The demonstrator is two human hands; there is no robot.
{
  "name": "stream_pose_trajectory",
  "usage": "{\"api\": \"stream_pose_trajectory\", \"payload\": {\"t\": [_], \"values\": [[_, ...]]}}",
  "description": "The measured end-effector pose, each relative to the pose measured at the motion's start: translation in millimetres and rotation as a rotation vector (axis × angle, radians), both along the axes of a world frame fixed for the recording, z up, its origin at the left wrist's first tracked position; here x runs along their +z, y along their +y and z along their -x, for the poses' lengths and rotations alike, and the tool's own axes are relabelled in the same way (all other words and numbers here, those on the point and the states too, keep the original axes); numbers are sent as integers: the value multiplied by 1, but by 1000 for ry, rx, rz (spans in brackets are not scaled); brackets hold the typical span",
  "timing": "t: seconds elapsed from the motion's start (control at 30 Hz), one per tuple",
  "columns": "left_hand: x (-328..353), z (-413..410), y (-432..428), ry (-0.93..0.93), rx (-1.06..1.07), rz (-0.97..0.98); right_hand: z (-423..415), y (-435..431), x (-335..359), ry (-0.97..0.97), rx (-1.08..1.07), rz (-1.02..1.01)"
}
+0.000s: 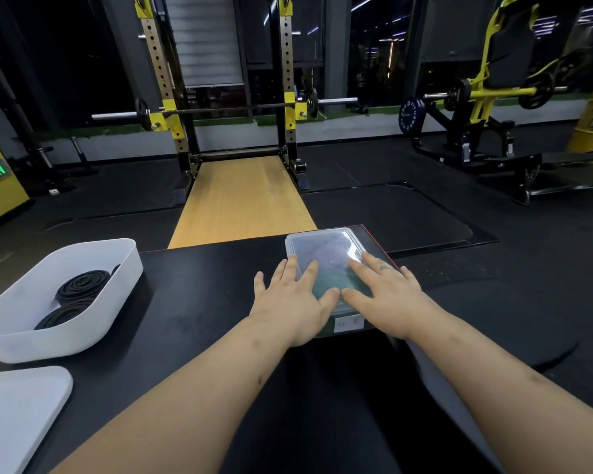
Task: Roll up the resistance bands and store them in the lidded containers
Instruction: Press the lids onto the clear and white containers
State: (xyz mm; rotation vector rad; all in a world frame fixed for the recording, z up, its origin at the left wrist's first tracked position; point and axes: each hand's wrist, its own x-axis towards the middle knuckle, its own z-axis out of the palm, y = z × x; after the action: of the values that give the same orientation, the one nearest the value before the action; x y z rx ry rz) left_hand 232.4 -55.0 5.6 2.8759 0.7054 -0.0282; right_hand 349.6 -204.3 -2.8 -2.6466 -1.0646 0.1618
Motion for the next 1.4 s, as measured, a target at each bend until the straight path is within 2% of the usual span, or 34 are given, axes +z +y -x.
{"api": "stream_pose_trajectory", "payload": {"t": [0.33,0.73,1.0,1.4], "values": [[-3,-48,18,-23,-11,-1,-45,15,-2,17,-11,-18],[2,-37,20,-62,-36,-9,-29,19,11,-53,-39,50],[37,25,59,-128,-18,-71,39,58,45,-57,66,15],[45,170,180,-169,145,-136,171,180,68,49,318,-80]]}}
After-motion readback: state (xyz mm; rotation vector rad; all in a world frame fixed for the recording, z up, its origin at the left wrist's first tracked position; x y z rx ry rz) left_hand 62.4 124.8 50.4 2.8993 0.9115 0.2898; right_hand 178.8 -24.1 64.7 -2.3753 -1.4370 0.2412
